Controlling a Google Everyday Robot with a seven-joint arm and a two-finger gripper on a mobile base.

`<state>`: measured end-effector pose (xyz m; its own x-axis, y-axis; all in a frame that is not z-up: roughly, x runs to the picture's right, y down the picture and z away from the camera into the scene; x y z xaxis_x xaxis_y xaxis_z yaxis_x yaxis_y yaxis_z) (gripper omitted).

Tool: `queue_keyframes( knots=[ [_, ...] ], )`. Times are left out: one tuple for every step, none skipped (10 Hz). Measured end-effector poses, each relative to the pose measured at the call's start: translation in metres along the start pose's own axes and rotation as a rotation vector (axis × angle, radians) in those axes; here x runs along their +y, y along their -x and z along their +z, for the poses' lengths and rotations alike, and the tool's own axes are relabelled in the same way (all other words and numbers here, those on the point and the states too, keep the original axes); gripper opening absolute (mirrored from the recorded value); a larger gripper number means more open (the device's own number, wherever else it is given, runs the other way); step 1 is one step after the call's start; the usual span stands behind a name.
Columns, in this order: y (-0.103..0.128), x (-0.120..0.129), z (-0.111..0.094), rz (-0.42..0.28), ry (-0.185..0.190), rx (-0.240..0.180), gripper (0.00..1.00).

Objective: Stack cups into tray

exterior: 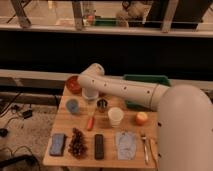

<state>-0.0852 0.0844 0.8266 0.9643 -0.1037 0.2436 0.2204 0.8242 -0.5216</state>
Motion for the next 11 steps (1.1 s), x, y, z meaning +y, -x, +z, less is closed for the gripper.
queue_keyframes(
  knots=[
    [-0.009, 0.0, 0.001, 0.013, 0.001, 0.013, 0.8],
    [-0.018, 0.001, 0.003, 0.027, 0.002, 0.025, 0.8],
    [-0.023, 0.0, 0.003, 0.033, 0.0, 0.035, 0.8],
    [-0.027, 0.0, 0.004, 0.041, 0.001, 0.042, 0.8],
    [-0.034, -0.001, 0.006, 0.051, 0.001, 0.052, 0.8],
    [-0.041, 0.0, 0.007, 0.061, 0.002, 0.061, 0.8],
    [-0.047, 0.0, 0.008, 0.071, 0.001, 0.07, 0.8],
    [-0.053, 0.001, 0.011, 0.081, 0.003, 0.077, 0.8],
    [-0.058, 0.003, 0.013, 0.087, 0.006, 0.082, 0.8],
    [-0.065, 0.006, 0.016, 0.096, 0.01, 0.089, 0.8],
    [-0.071, 0.009, 0.02, 0.105, 0.016, 0.094, 0.8]
  ],
)
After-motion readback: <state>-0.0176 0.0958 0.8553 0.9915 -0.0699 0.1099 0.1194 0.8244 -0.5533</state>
